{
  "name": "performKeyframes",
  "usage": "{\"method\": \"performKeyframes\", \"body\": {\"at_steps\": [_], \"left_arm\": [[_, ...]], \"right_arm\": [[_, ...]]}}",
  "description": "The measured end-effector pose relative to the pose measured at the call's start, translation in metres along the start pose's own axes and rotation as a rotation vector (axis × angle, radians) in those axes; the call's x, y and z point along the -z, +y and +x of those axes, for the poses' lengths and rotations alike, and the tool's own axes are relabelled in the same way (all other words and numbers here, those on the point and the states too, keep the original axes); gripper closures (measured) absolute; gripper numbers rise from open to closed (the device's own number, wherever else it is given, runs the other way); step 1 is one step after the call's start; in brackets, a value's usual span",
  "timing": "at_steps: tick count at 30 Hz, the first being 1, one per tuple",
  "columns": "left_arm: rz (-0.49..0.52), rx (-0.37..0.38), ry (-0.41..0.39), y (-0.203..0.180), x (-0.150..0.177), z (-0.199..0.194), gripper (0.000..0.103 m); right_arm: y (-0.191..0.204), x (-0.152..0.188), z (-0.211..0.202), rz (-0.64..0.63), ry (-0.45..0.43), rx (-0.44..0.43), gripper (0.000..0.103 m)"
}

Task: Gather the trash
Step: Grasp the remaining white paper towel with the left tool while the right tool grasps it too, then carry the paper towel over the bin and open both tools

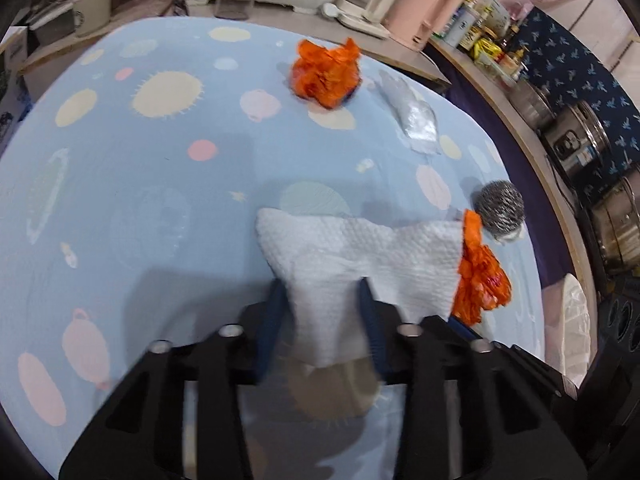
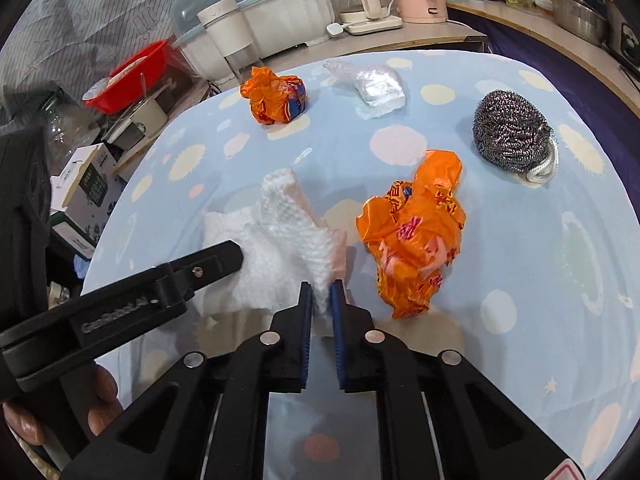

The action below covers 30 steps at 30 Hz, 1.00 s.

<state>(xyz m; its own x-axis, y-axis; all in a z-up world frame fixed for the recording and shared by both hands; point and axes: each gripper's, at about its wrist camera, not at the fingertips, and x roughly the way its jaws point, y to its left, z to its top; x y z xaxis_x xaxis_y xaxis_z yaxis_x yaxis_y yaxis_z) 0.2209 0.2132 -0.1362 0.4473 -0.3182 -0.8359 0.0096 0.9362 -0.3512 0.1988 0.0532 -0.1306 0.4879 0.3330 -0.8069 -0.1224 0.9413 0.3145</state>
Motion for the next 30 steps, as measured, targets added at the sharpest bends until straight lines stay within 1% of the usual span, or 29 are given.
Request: {"method": "performKeyframes", "body": {"at_steps": [1, 2, 4, 9, 14, 19, 21, 26, 30], "left_arm": [[0.01, 0.01, 0.01, -0.002, 0.001, 0.001, 0.095], [0.025, 0.02, 0.022, -0.005, 0.004, 0.001, 0.098], [0.045, 0.026, 0.016, -0.011, 0.009, -0.004, 0.1], [0.099, 0.05, -0.007, -0.029, 0.024, -0.028, 0.101], [0.159, 0.095, -0.024, -0.055, 0.037, -0.058, 0.101], [0.24, 0.133, -0.035, -0.095, 0.053, -0.081, 0.101], [0.287, 0.145, -0.047, -0.117, 0.059, -0.088, 0.101], [0.373, 0.196, -0.069, -0.161, 0.067, -0.102, 0.101], [0.441, 0.231, -0.097, -0.201, 0.071, -0.111, 0.101]], "right_arm": [[0.0, 0.001, -0.003, -0.001, -0.003, 0.001, 0.096], [0.0, 0.001, -0.005, -0.002, -0.006, 0.002, 0.097], [-0.002, 0.004, -0.013, 0.001, -0.011, 0.005, 0.098], [-0.011, 0.014, -0.04, 0.024, -0.035, 0.005, 0.098], [-0.023, 0.029, -0.08, 0.052, -0.081, 0.018, 0.099], [-0.04, 0.043, -0.128, 0.081, -0.157, 0.052, 0.099], [-0.048, 0.047, -0.146, 0.099, -0.188, 0.065, 0.099], [-0.077, 0.054, -0.194, 0.163, -0.277, 0.093, 0.099], [-0.097, 0.059, -0.225, 0.197, -0.343, 0.132, 0.099]]}}
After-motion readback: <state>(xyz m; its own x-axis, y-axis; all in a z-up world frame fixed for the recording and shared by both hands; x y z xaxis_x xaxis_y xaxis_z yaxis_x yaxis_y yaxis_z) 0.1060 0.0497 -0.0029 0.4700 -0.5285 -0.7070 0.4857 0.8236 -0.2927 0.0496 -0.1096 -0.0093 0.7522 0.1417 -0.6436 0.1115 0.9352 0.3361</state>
